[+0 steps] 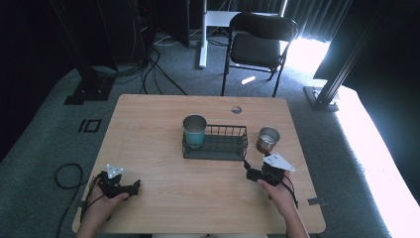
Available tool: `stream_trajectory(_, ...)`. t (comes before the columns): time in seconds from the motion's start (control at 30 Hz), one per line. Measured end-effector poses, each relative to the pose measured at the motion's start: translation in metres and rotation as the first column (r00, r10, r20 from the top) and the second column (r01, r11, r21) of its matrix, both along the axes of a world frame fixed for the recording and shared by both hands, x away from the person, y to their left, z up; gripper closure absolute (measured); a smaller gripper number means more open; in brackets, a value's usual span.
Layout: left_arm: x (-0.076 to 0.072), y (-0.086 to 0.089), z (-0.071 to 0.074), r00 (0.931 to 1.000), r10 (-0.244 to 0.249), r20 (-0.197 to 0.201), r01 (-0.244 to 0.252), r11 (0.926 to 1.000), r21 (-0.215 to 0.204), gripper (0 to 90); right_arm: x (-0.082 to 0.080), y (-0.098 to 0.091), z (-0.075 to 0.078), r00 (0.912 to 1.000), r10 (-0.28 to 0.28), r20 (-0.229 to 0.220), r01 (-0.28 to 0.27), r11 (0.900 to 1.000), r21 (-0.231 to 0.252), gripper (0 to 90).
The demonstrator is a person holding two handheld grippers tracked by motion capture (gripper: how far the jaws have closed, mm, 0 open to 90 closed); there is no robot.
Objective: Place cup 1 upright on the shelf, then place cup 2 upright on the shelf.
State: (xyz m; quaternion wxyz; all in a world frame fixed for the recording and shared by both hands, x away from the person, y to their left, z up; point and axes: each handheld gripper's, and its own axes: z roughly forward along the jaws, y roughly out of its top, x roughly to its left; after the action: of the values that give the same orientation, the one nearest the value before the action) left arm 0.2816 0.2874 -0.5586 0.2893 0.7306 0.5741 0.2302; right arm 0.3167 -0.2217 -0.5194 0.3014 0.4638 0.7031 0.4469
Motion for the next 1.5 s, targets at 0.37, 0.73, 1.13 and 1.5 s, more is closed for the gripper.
stream_trajectory(0.37,0.0,0.0,0.0,1.0,0.0,0.0,0.0,1.0,0.0,1.0,-0.008,-0.026,-0.012,0.9981,-0.011,-0.061,0.011,0.9999,-0.001,11.0)
stream_trajectory(0.73,0.0,0.0,0.0,1.0,0.0,0.0,0.0,1.0,0.0,1.0,-0.018,-0.051,-0.023,0.983,-0.052,-0.176,0.045,0.998,-0.044,11.0)
stream_trajectory(1.13,0.0,0.0,0.0,1.0,0.001,0.0,-0.001,1.0,0.0,1.0,-0.02,-0.058,-0.035,0.9591,-0.075,-0.273,0.05,0.994,-0.098,11.0)
stream_trajectory(1.5,0.0,0.0,0.0,1.0,0.0,0.0,0.0,1.0,0.0,1.0,-0.013,-0.062,-0.036,0.961,-0.095,-0.26,0.073,0.9931,-0.091,11.0)
